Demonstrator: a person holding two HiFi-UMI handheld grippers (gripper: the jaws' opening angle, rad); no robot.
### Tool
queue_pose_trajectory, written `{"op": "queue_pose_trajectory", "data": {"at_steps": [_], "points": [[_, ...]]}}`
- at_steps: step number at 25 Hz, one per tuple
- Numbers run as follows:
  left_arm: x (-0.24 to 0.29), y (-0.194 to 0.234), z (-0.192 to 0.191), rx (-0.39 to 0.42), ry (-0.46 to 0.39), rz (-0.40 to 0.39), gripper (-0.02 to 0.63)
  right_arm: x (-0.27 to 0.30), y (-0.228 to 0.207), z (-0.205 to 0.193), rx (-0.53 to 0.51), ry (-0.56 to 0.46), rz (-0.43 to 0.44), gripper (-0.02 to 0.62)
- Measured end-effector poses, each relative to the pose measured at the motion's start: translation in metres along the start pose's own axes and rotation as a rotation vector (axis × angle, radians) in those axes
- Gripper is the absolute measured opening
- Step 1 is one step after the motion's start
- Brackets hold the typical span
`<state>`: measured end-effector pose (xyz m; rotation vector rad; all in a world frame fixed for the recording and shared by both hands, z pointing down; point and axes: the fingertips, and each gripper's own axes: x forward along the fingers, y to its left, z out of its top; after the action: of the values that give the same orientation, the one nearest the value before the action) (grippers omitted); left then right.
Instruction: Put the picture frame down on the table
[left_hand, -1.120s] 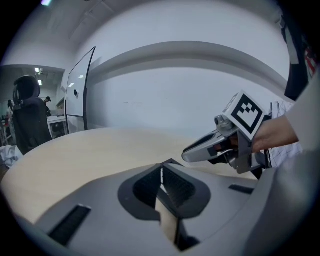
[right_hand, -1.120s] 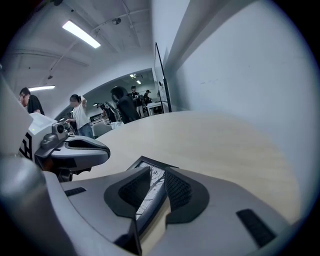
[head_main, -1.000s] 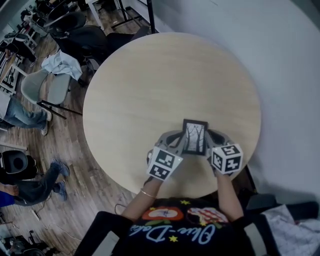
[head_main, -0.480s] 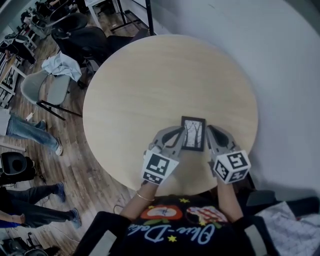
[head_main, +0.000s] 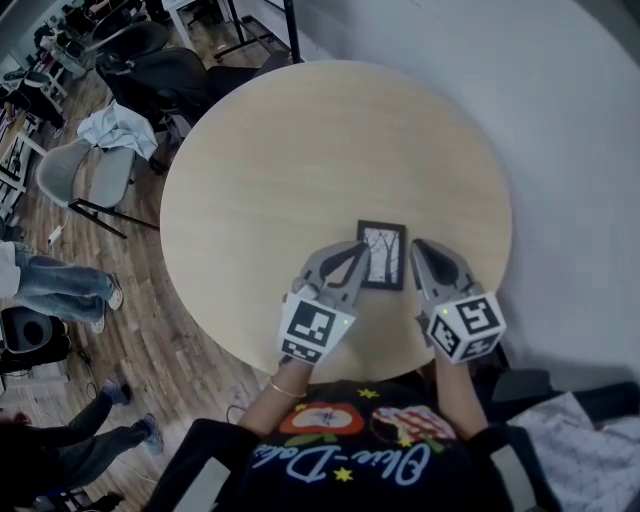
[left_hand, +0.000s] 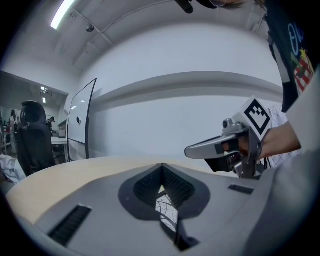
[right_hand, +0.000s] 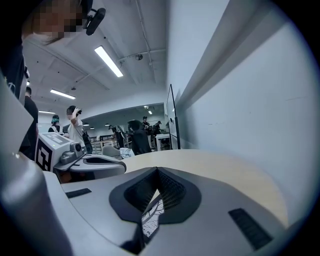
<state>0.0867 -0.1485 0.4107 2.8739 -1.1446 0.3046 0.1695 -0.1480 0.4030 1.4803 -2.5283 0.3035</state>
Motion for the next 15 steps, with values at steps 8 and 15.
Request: {"op": "queue_pose_trajectory", "data": {"at_steps": [8, 15], "points": [[0.0, -0.0021, 0.001, 0.002, 0.0, -0.002, 0.0, -0.0009, 0.0004, -0.0025, 0.003, 0.006, 0.004, -0.003], [-0.0019, -0.0042, 0.0027, 0.001, 0.006, -0.007, 0.0, -0.0028, 0.0035, -0.0003, -0.009, 0.01, 0.006, -0.003]]}}
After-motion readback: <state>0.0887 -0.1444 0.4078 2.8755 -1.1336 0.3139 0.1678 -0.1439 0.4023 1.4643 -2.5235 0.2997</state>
